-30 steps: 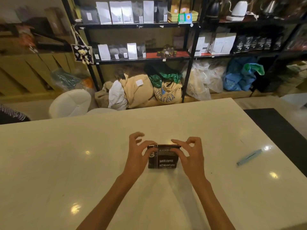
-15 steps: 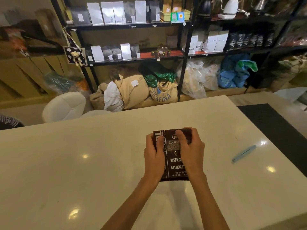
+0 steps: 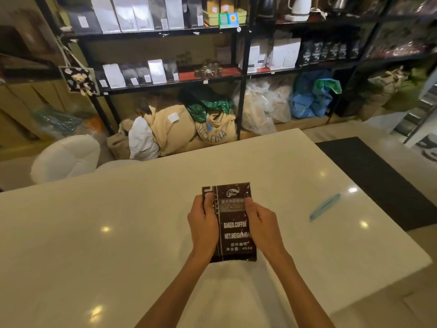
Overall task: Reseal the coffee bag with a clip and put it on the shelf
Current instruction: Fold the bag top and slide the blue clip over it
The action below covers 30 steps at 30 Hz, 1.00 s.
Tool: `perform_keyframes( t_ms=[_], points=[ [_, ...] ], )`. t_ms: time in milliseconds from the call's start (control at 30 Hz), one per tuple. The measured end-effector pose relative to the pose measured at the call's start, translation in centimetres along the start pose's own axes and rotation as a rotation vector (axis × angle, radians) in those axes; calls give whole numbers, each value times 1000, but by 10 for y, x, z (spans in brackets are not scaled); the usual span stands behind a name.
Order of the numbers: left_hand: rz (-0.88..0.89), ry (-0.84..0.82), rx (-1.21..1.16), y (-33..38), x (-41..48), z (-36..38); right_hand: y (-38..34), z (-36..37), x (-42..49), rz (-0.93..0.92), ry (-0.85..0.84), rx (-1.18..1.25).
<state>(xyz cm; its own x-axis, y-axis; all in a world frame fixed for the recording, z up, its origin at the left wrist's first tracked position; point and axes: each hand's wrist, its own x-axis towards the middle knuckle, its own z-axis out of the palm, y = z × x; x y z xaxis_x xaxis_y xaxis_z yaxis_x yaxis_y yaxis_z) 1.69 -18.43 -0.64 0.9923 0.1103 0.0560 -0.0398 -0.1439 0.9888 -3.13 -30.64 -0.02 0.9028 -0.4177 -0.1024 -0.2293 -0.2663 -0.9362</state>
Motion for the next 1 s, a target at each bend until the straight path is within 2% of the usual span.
perform_keyframes(
  t_ms=[33,100,200,300,400,567,633,733,833,933,1000],
  points=[
    [-11,-3,-3,-6,0,0,5,-12,5,23,-48,4],
    [-9,-12,18,-17,0,-2,23,-49,18,4,-2,-74],
    [-1,-7,70,-29,3,-4,58,-124,50,-87,158,-560],
    [-12,-27,85,-40,3,-2,94,-184,76,64,119,-886],
    [-15,-49,93,-48,-1,1,129,-206,82,-9,34,-1060],
    [-30,-71,76,-56,-6,1,154,-197,82,-112,109,-951],
    [-36,-66,71,-56,-3,-4,157,-192,81,-189,124,-978],
    [-27,-43,86,-58,4,-20,147,-179,84,-207,102,-1025],
    [-25,30,110,-59,13,-52,130,-132,91,-226,17,-899],
    [-48,126,132,-66,20,-93,106,-53,82,-184,-74,-691],
    [-53,174,145,-72,21,-117,88,0,69,-231,-150,-643]
  ],
)
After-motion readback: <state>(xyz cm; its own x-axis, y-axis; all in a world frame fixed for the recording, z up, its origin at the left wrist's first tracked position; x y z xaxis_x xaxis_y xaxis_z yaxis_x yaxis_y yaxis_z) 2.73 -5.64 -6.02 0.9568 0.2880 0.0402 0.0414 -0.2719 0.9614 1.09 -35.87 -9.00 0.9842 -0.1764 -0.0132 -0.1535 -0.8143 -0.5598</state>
